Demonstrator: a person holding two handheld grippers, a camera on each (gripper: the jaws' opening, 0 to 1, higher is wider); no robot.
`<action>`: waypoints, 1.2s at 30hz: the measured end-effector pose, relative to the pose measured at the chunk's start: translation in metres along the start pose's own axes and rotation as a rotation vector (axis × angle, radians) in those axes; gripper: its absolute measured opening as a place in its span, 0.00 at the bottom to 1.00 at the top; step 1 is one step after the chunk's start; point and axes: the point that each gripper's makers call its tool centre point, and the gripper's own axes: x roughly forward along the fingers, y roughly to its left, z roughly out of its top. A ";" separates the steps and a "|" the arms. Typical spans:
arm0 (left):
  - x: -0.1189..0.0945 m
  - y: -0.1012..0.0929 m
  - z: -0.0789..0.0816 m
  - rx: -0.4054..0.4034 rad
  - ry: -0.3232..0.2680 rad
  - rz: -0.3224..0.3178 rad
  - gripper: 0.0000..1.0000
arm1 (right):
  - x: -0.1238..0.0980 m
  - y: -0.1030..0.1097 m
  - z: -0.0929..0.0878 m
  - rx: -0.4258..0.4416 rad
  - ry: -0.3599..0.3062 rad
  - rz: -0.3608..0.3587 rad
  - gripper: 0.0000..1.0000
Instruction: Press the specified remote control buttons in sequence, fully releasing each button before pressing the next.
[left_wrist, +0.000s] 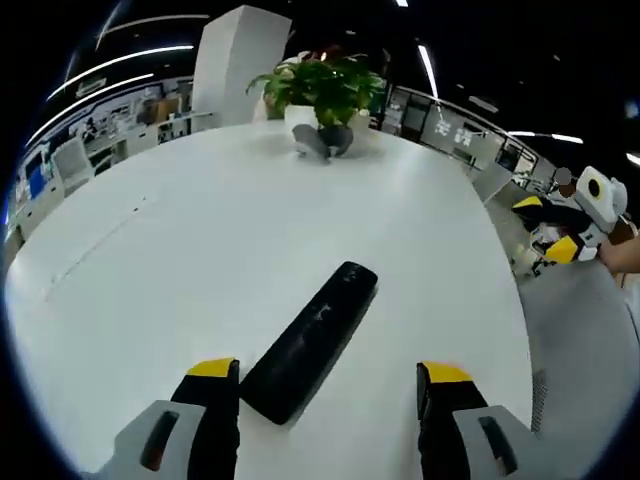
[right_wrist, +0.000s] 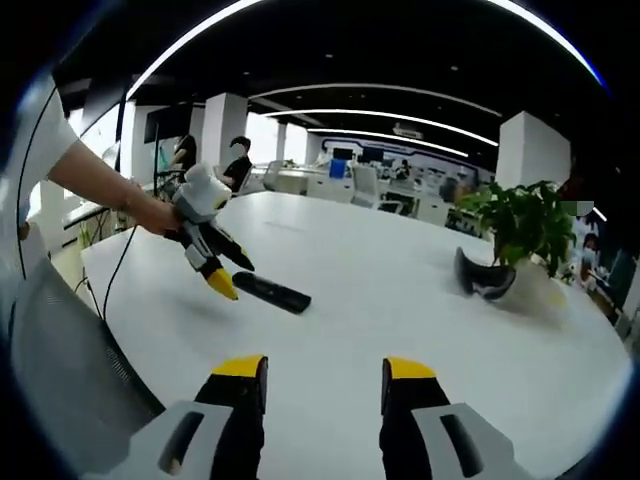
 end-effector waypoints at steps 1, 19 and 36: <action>0.002 0.003 0.006 0.024 -0.014 -0.001 0.74 | 0.000 0.000 -0.001 0.001 0.006 0.001 0.43; 0.016 0.014 -0.001 0.238 0.172 -0.066 0.46 | -0.001 -0.005 -0.004 -0.003 0.005 -0.011 0.35; 0.006 -0.002 -0.013 0.287 0.179 -0.068 0.23 | 0.000 -0.003 -0.005 -0.001 0.010 0.007 0.33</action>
